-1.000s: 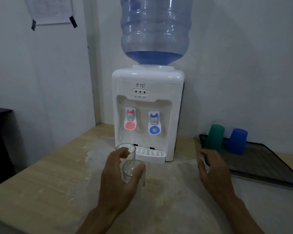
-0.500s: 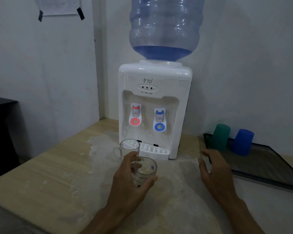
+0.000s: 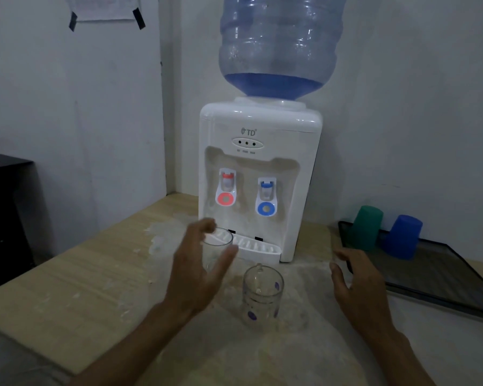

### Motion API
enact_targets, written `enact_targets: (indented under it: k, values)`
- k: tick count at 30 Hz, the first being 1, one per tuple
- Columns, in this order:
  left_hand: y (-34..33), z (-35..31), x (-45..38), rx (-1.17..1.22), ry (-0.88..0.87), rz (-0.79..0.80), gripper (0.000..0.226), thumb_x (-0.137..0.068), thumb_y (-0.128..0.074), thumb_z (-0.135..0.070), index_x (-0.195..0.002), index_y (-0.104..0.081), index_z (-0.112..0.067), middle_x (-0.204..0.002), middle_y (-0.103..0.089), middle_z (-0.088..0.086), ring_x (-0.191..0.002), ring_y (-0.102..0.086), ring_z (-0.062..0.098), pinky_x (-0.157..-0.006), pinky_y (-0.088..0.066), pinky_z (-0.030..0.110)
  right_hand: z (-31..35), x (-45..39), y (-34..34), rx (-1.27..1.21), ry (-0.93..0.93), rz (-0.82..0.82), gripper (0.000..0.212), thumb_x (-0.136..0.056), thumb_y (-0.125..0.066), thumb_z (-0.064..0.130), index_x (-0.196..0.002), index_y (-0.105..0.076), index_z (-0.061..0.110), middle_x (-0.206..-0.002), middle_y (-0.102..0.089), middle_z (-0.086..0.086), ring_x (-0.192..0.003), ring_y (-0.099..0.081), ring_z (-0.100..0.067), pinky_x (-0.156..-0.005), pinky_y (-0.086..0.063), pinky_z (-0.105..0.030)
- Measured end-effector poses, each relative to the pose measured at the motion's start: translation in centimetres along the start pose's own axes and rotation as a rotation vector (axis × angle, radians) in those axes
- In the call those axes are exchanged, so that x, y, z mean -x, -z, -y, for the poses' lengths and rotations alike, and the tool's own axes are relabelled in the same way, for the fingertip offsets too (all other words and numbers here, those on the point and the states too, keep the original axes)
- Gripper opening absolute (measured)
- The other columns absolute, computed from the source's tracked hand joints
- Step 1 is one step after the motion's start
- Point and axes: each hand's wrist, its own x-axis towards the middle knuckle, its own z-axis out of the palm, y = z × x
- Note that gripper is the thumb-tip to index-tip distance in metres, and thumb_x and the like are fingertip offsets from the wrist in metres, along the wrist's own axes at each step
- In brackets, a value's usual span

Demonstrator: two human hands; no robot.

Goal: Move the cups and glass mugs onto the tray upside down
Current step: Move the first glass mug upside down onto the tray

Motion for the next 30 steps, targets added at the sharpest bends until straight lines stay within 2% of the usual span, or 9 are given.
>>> enact_targets:
  k: [2,5,7,9,13,16,19,23,30]
  values:
    - [0.1,1.8,-2.0,-0.128,0.069,-0.024,0.073,-0.079,-0.067,-0.07,-0.136,-0.044,-0.031,-0.13,-0.057,-0.012,-0.112,-0.054,-0.003,-0.092,-0.042,0.01,0.0,0.0,0.0,0.002,0.003,-0.001,0.029,-0.088,-0.073,-0.001,-0.116,-0.067,0.001,-0.106,-0.068,-0.011,-0.094,-0.062,-0.018,-0.083,-0.05,-0.031]
    - [0.0,4.7,-3.9,-0.372,0.169,0.161,0.094,-0.067,-0.069,-0.083,-0.141,-0.038,-0.035,-0.143,-0.057,-0.001,-0.119,-0.059,0.017,-0.095,-0.051,0.034,0.0,-0.1,0.1,0.011,-0.008,0.007,0.029,-0.089,-0.072,0.0,-0.117,-0.067,0.001,-0.107,-0.068,-0.01,-0.095,-0.063,-0.019,-0.084,-0.051,-0.031]
    - [-0.1,5.9,-4.4,-0.457,0.226,0.325,0.1,-0.058,-0.063,-0.093,-0.137,-0.046,-0.034,-0.137,-0.062,-0.004,-0.105,-0.064,0.009,-0.083,-0.055,0.028,0.1,-0.1,0.2,0.008,-0.021,0.007,0.028,-0.089,-0.072,0.001,-0.117,-0.067,0.002,-0.108,-0.068,-0.009,-0.095,-0.063,-0.018,-0.085,-0.051,-0.031]
    - [-0.1,6.5,-4.3,-0.421,0.231,0.407,0.094,-0.054,-0.063,-0.092,-0.128,-0.051,-0.036,-0.12,-0.07,-0.009,-0.083,-0.057,-0.007,-0.066,-0.046,0.014,0.2,-0.1,0.3,0.003,-0.026,0.003,0.028,-0.089,-0.072,0.0,-0.116,-0.067,0.002,-0.107,-0.068,-0.008,-0.095,-0.063,-0.018,-0.085,-0.052,-0.032]
    - [0.1,6.3,-3.9,-0.367,0.24,0.356,0.095,-0.052,-0.067,-0.087,-0.126,-0.054,-0.03,-0.106,-0.071,-0.011,-0.083,-0.061,-0.001,-0.068,-0.052,0.021,0.2,-0.1,0.3,0.005,-0.036,0.004,0.025,-0.09,-0.071,0.001,-0.115,-0.068,0.002,-0.106,-0.068,-0.007,-0.094,-0.063,-0.018,-0.085,-0.054,-0.033]
    - [0.4,5.1,-3.4,-0.397,0.234,0.315,0.095,-0.055,-0.071,-0.083,-0.128,-0.056,-0.025,-0.109,-0.072,-0.007,-0.084,-0.064,0.006,-0.068,-0.051,0.022,0.2,-0.1,0.4,0.003,-0.043,0.006,0.023,-0.09,-0.072,0.003,-0.113,-0.068,0.004,-0.105,-0.068,-0.005,-0.093,-0.063,-0.016,-0.083,-0.052,-0.028]
    - [0.5,3.8,-3.0,-0.435,0.139,0.246,0.087,-0.062,-0.082,-0.072,-0.129,-0.057,-0.023,-0.11,-0.074,-0.002,-0.087,-0.065,0.014,-0.074,-0.054,0.03,0.4,-0.2,0.7,0.001,-0.041,-0.006,0.022,-0.091,-0.072,0.004,-0.112,-0.069,0.005,-0.104,-0.068,-0.004,-0.092,-0.062,-0.013,-0.082,-0.05,-0.024]
    - [0.9,0.4,-3.8,-0.33,0.054,0.155,0.091,-0.058,-0.076,-0.076,-0.129,-0.059,-0.022,-0.103,-0.075,-0.003,-0.089,-0.07,0.018,-0.079,-0.059,0.037,0.6,-0.3,1.0,-0.017,-0.057,-0.01,0.022,-0.091,-0.071,0.004,-0.113,-0.069,0.007,-0.103,-0.067,-0.002,-0.092,-0.063,-0.012,-0.082,-0.056,-0.029]
    - [-0.4,-7.8,-7.2,-0.105,-0.126,0.169,0.08,-0.062,-0.082,-0.067,-0.124,-0.061,-0.02,-0.099,-0.074,-0.009,-0.087,-0.07,0.004,-0.076,-0.053,0.02,1.0,-1.0,1.5,-0.159,-0.155,-0.064,0.023,-0.09,-0.073,0.005,-0.112,-0.069,0.014,-0.103,-0.069,0.004,-0.097,-0.065,-0.006,-0.084,-0.057,-0.028]
